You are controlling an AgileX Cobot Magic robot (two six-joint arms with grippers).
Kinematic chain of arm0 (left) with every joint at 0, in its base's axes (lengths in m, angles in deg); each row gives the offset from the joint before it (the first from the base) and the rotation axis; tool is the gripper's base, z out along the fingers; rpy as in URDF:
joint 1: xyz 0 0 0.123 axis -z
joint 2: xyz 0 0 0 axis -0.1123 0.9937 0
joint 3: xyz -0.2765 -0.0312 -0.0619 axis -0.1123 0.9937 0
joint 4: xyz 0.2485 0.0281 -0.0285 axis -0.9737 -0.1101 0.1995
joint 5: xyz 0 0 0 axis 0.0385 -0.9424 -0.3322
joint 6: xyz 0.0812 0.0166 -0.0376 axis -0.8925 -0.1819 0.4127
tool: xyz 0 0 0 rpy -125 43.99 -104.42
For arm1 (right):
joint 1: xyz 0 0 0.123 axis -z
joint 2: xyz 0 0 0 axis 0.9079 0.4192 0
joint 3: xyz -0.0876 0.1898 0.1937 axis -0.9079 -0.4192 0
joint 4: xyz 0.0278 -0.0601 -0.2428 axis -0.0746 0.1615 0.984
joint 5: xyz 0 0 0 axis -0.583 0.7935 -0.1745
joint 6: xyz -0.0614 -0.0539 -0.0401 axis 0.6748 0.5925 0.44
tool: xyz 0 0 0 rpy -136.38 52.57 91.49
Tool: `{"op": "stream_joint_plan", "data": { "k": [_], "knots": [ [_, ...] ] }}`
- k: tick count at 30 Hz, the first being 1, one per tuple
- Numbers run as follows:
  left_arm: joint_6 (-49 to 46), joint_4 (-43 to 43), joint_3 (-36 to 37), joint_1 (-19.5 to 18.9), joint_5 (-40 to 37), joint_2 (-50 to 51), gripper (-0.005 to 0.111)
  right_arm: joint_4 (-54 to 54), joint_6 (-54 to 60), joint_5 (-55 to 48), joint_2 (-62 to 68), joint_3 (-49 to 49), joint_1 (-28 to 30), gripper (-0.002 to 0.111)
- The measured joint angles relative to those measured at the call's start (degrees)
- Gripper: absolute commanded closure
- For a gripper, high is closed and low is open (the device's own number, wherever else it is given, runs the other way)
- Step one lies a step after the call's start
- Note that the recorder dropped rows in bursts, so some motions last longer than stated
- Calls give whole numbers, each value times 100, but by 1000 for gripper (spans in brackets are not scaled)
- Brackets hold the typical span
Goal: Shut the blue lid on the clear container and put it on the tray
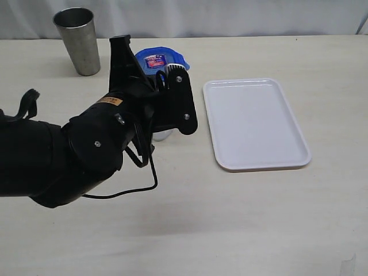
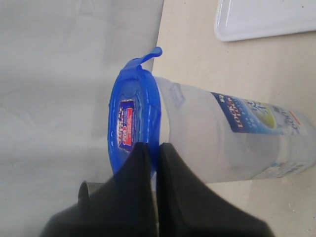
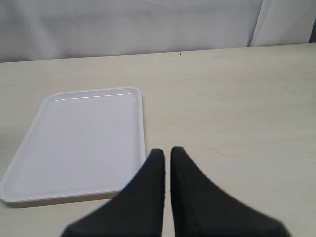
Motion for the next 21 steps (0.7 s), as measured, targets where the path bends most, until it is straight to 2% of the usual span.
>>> {"op": "stream_joint_plan", "data": {
  "k": [21],
  "knots": [
    [0,-28,0,0,-118,0,107,0,0,0,0,0,0,104]
  ]
}}
